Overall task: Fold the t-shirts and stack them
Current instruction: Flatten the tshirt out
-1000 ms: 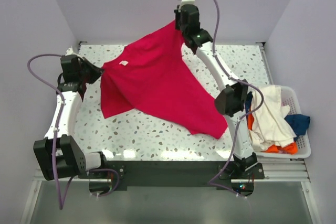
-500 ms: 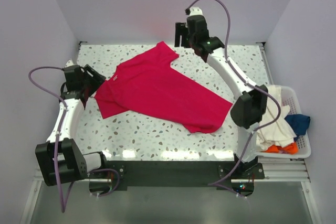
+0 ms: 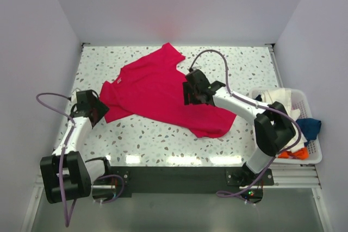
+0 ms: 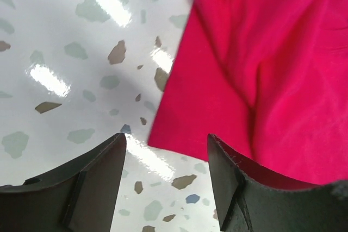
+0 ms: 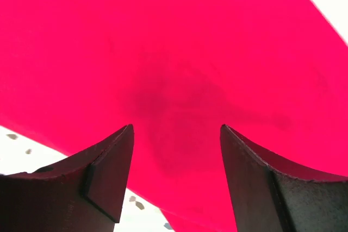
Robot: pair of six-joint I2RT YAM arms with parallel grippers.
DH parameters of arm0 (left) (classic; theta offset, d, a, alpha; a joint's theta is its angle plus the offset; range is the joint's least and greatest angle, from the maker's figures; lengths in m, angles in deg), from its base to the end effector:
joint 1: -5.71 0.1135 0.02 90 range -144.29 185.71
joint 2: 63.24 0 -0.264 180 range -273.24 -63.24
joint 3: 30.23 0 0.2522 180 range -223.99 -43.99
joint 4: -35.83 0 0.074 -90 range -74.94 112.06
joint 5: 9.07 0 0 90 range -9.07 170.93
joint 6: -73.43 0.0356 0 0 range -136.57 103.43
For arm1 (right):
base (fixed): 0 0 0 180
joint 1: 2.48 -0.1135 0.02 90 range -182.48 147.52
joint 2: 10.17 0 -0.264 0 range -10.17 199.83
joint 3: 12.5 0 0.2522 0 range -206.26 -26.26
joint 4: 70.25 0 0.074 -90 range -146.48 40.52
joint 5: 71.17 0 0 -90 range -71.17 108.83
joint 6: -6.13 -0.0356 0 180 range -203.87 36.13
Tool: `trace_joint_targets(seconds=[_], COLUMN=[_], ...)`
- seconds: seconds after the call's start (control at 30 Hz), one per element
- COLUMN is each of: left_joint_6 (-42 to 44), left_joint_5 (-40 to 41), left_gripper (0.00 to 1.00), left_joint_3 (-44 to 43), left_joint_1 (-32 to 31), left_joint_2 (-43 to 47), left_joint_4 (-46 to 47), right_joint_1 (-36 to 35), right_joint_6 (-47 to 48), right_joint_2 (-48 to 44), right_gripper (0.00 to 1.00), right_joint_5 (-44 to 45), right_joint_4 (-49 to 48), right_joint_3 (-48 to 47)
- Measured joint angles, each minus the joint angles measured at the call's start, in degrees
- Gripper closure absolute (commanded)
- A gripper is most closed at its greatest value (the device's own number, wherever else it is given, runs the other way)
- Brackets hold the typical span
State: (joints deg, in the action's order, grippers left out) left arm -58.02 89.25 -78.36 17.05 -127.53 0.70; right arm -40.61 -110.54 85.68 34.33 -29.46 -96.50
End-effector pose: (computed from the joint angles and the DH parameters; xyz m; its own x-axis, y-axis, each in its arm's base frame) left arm 0.2108 0.0475 0.1959 -0.3859 -0.7454 -0.5435 -0.7188 0.6123 -0.3293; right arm 0.2886 0.2145 0.2383 -0.7685 -0.0534 -0.6376 -0.1371 0.9871 0.0826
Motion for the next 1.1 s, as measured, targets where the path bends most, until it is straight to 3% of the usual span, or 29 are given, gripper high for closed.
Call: trace_joint_targets(seconds=[0.5,0.6,0.8,1.1], left_joint_6=[-0.9,-1.31,-2.43,-0.39], left_joint_5=[1.9,3.41,4.59,3.78], left_gripper=[0.55,0.64,1.0,1.0], left_joint_3=[2.19,1.38,0.2,-3.5], left_joint_1=[-3.72,-5.53,-6.27,-6.27], left_joint_2=[-9.86,-11.32,-13.4,-7.98], left_joint_4=[4.13,4.72,5.4,0.33], right_joint_1=[0.81,0.81,1.66,8.63], right_joint_6=[-2.38,-2.49,-2.54,-2.89], right_joint_2=[-5.62,-5.62,-5.62,-2.97], right_gripper=[0.32,0.32,0.32,0.27], right_joint_5=[2.49,3.1,3.72,5.14], right_joint_4=[-1.09,-1.05,-0.94,-0.96], right_joint_3=[6.86,7.54,8.35,7.98])
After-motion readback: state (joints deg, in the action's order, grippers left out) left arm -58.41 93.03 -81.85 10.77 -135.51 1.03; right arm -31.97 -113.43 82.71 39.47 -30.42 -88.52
